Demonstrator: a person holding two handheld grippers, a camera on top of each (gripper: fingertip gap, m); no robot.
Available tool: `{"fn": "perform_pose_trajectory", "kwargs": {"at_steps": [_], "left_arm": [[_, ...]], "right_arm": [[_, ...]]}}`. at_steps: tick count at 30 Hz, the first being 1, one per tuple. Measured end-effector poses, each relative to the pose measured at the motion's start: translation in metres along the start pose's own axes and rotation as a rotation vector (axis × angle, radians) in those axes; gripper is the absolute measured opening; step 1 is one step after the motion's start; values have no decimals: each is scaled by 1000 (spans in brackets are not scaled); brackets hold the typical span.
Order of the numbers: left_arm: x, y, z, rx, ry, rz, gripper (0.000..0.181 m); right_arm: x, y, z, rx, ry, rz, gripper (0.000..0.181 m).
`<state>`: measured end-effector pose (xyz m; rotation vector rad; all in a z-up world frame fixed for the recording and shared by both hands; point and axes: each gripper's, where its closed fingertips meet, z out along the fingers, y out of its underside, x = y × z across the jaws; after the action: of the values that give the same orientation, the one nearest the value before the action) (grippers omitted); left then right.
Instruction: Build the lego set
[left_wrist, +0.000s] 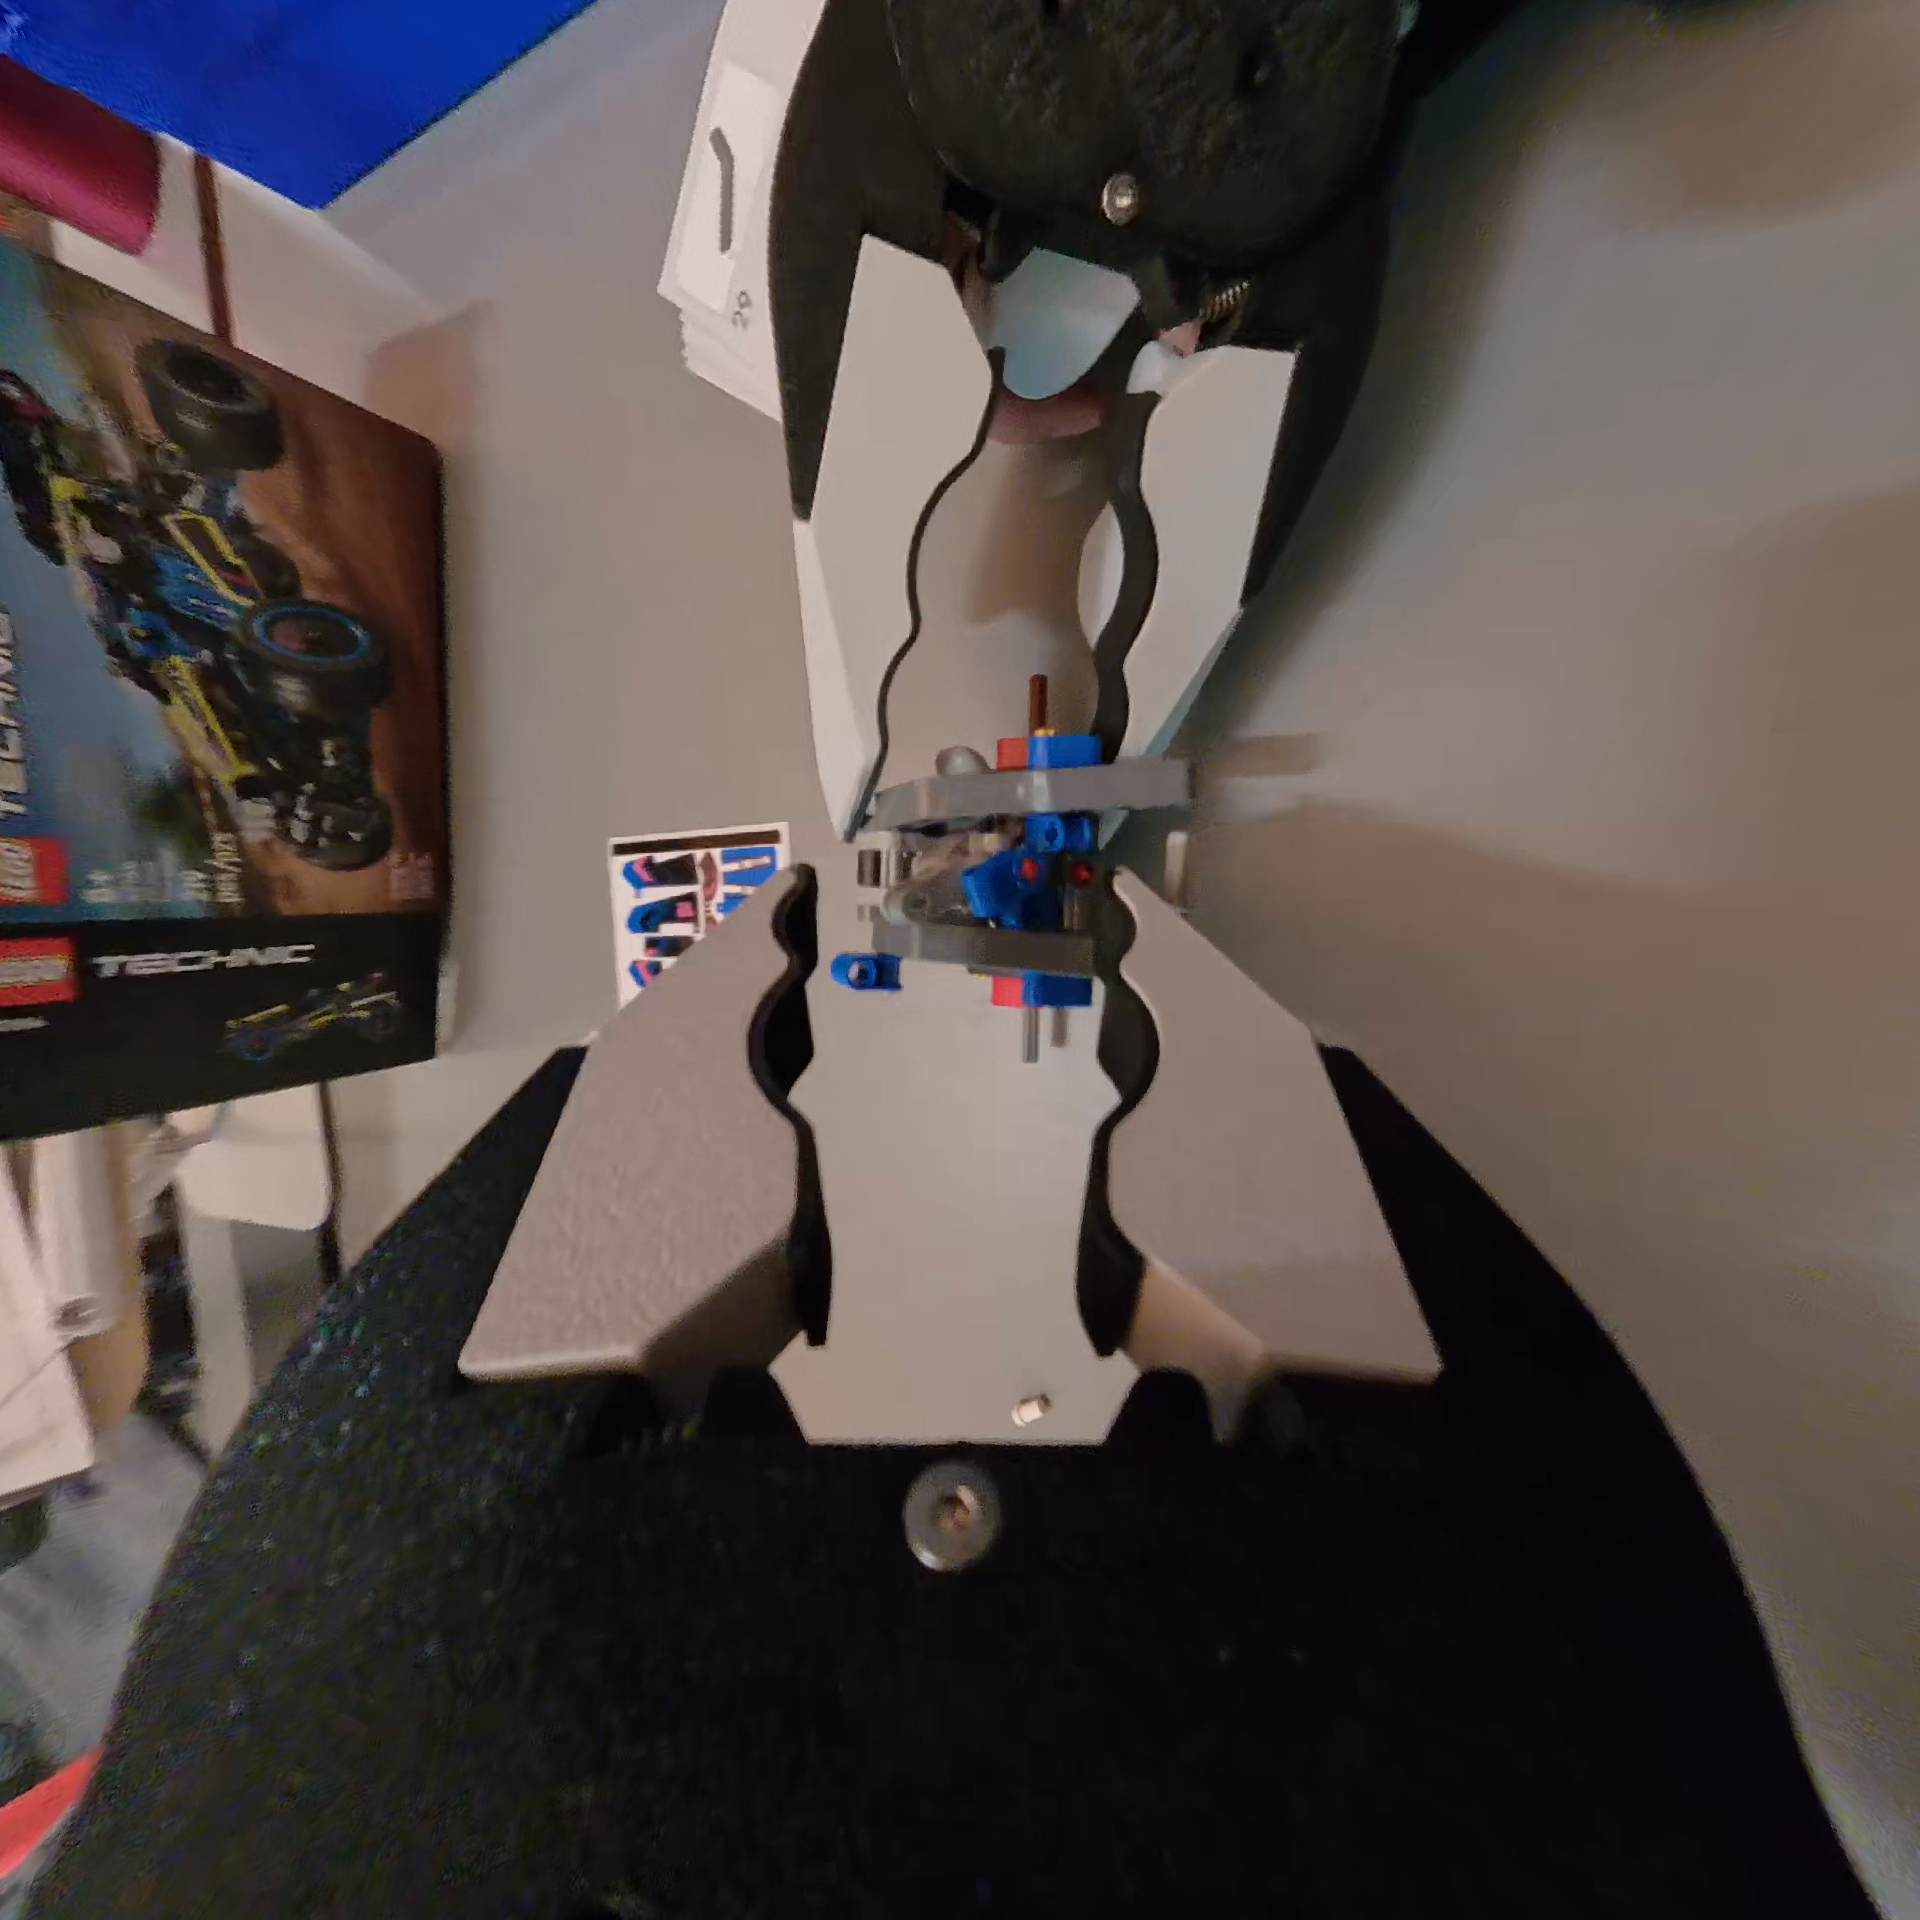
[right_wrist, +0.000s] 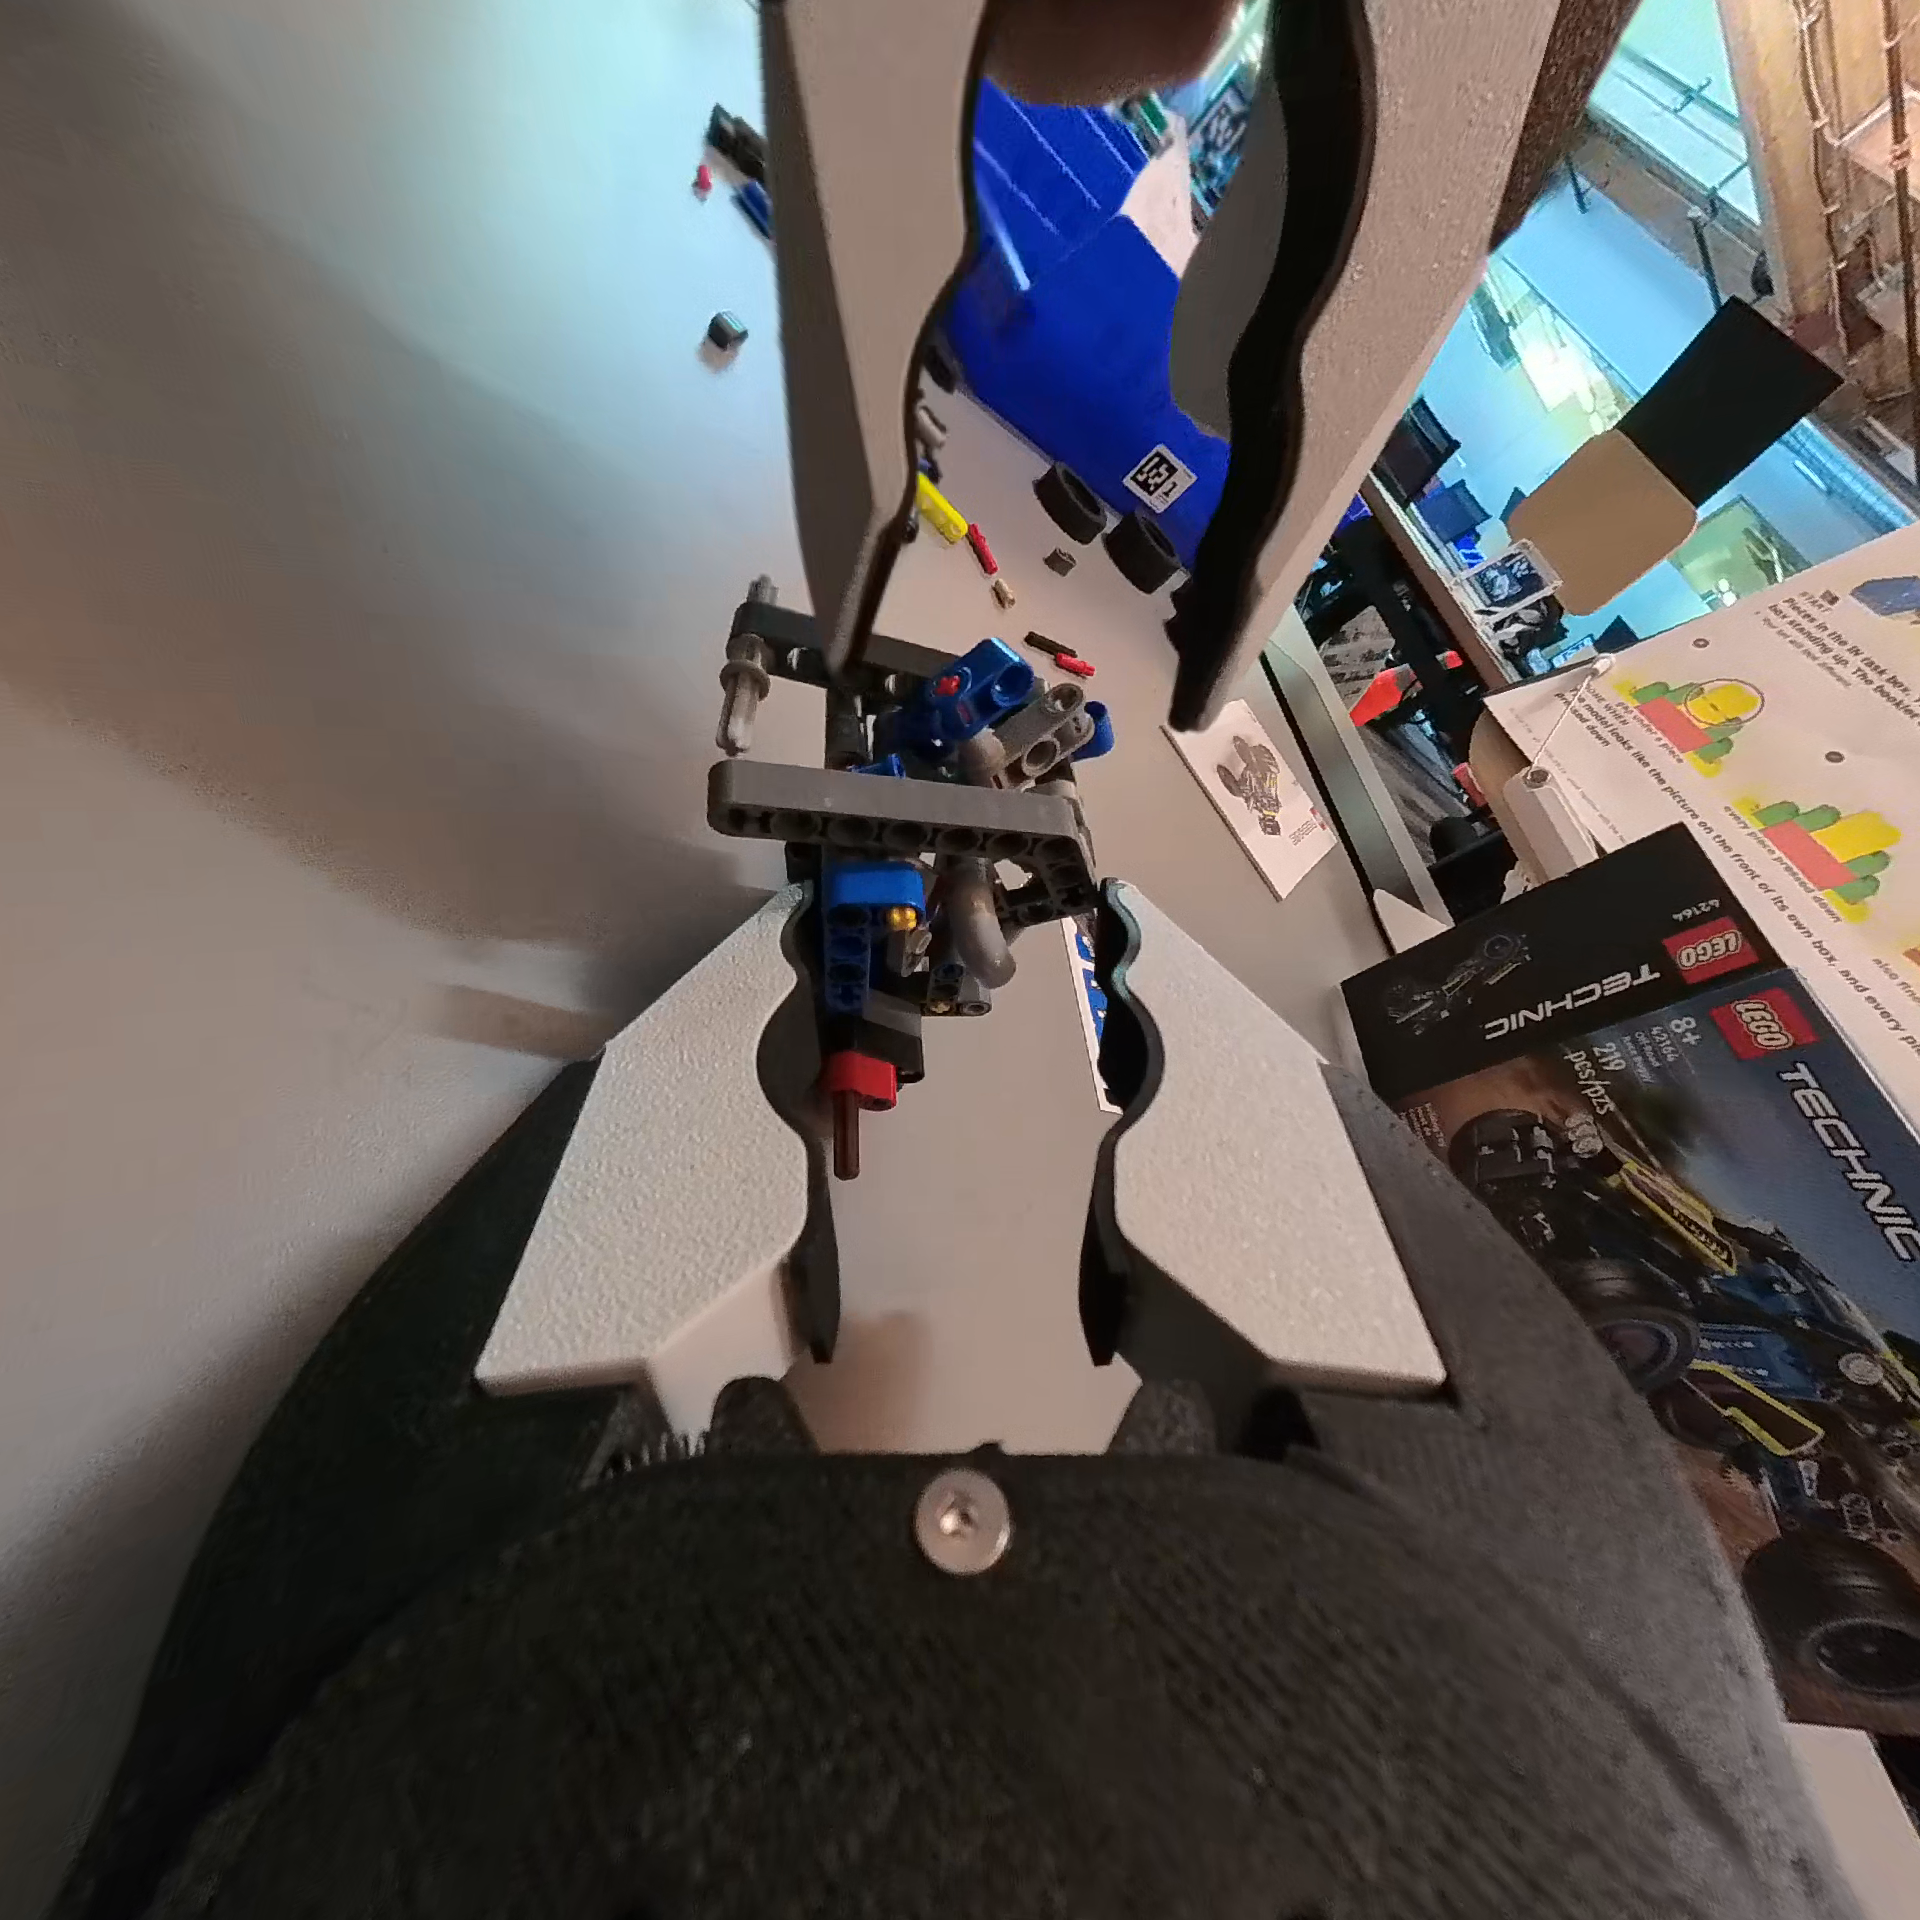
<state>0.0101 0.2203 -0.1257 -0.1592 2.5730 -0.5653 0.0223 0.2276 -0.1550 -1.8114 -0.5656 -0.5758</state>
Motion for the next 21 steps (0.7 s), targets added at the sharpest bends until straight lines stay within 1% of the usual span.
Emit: {"fn": "perform_pose_trajectory", "kwargs": {"at_steps": [2, 5, 8, 10, 16, 17, 21], "left_arm": [[0, -2, 4, -27, -30, 24, 51], [3, -3, 12, -38, -11, 10, 50], [6, -2, 19, -63, -1, 22, 46], [8, -2, 20, -63, 11, 26, 39], [8, -4, 19, -25, 64, -8, 36], [6, -5, 17, -8, 76, -19, 28], [4, -4, 17, 6, 121, -27, 28]], "right_arm": [[0, 0, 0, 0, -1, 1, 51], [0, 0, 0, -1, 1, -2, 51], [0, 0, 0, -2, 2, -5, 51], [-1, 1, 0, -7, 3, -10, 50], [0, 1, 0, -6, 4, -16, 50], [-1, 1, 0, -5, 0, -24, 50], [-1, 1, 0, -8, 6, -16, 50]]}}
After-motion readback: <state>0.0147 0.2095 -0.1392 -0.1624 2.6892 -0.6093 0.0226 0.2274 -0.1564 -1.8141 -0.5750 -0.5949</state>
